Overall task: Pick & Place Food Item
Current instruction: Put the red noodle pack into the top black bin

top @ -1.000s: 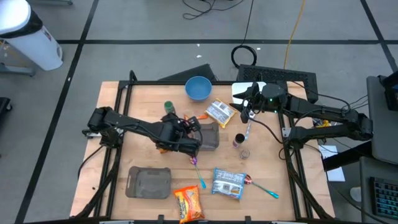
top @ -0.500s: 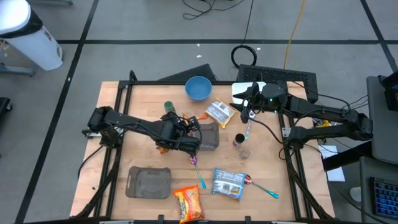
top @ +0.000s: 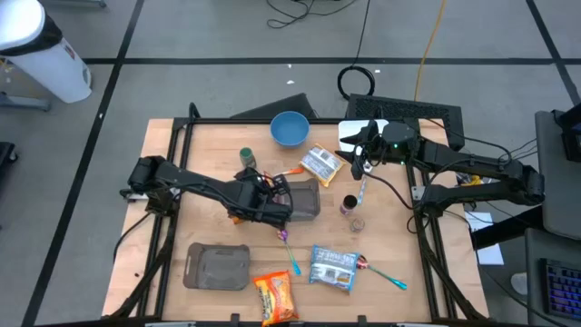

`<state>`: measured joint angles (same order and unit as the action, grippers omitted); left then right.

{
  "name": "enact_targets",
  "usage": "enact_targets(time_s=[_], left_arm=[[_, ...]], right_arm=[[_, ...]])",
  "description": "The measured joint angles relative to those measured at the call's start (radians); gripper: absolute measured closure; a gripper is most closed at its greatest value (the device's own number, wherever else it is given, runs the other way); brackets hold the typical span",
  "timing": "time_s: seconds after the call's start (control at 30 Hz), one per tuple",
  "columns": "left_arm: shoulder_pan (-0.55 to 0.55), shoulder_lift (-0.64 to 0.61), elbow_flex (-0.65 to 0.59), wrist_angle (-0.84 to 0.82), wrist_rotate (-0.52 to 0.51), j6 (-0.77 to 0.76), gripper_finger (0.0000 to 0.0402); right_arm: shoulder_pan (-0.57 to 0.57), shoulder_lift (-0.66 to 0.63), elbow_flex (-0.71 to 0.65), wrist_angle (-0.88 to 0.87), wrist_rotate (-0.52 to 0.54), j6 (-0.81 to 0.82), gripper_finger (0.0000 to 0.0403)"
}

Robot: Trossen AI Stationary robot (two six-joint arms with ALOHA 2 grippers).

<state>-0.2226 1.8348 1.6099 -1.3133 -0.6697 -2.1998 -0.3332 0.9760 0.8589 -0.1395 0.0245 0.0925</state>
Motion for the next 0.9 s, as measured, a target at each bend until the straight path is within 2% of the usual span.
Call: enact_targets(time_s=[0.5, 0.9], left_arm=[[0.000, 0.000, -0.092, 0.040, 0.024, -0.009, 0.0401], [0.000, 0.000, -0.096, 0.044, 0.017, 0.006, 0.0398]], right_arm=[[0.000, 0.000, 0.000, 0.000, 0.000, 0.000, 0.0195], [0.000, 0.000, 0.000, 0.000, 0.000, 0.000, 0.0195]])
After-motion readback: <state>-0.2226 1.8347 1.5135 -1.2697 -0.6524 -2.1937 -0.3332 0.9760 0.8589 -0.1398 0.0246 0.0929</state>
